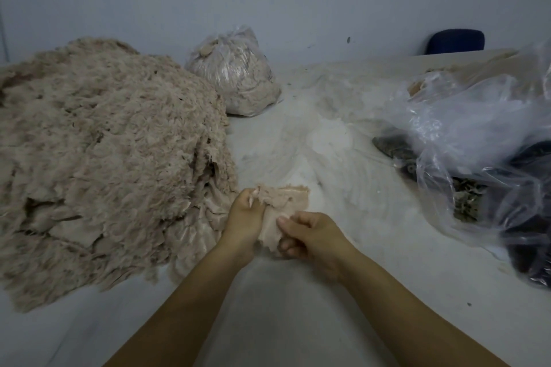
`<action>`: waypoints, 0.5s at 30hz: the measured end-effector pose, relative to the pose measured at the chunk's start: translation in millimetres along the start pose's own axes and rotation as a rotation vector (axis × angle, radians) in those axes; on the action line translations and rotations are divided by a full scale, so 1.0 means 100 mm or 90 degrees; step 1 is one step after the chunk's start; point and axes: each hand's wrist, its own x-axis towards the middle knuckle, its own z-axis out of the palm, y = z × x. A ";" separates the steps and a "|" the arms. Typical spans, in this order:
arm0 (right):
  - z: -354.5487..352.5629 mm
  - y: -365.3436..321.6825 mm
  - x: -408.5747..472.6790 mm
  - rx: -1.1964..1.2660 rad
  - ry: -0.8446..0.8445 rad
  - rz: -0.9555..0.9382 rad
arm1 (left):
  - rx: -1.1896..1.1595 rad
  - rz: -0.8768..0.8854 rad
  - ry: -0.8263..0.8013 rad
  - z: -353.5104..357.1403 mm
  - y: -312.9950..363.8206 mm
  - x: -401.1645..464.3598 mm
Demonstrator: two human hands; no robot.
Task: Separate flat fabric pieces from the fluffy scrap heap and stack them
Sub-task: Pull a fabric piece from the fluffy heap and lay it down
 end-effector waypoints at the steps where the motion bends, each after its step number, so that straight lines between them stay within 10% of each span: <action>1: -0.02 -0.01 0.01 0.006 0.035 -0.018 | -0.013 -0.014 0.025 -0.01 0.00 0.01; 4: -0.20 -0.04 0.01 -0.047 0.127 -0.051 | -0.048 -0.049 0.086 -0.17 -0.01 0.07; 9: -0.50 -0.25 -0.16 -0.349 -0.079 0.122 | 0.044 -0.089 -0.066 -0.26 0.08 0.10; 15: -0.34 -0.23 -0.03 -0.405 0.034 -0.096 | 0.341 -0.008 -0.245 -0.09 0.22 0.16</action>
